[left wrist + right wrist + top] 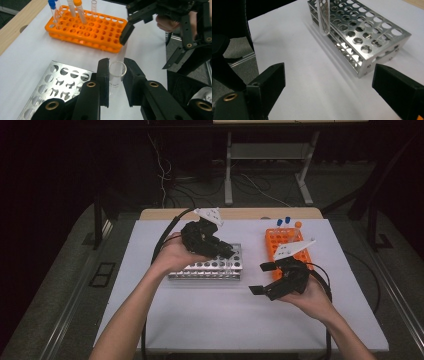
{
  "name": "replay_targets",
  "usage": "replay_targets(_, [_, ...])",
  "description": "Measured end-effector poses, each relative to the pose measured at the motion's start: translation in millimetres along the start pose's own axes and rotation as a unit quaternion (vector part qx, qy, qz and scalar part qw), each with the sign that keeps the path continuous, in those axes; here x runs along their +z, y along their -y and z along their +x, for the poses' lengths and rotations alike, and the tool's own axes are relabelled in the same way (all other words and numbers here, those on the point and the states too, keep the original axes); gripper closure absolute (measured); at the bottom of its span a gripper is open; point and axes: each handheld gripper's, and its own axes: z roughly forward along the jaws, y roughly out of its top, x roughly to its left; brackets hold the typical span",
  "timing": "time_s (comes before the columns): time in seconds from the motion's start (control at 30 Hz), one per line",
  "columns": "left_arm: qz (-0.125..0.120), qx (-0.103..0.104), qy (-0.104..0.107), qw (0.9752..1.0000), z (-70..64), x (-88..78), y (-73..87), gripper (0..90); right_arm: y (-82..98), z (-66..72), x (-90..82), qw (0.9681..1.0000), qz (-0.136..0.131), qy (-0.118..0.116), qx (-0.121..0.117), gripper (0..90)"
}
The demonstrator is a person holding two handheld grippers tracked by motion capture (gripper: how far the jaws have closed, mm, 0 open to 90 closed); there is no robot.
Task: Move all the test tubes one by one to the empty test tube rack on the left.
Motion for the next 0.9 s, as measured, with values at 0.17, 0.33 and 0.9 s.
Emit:
replay_targets(0.17, [0.004,-0.001,-0.003,1.0,8.8,3.2,-2.7,74.4,9.6,-0.8,-5.2,1.0,0.004,-0.005,0.007,0.1])
replay_targets(0.33, [0.004,-0.007,-0.008,0.9999,19.9,7.0,-7.6,74.4,18.9,1.2,-10.7,0.9999,0.0,-0.007,0.013,0.2])
replay_targets(0.9, [0.007,-0.025,-0.029,0.9992,62.8,23.8,-23.8,74.4,45.4,-0.9,-25.3,0.9996,0.002,-0.003,0.029,0.2])
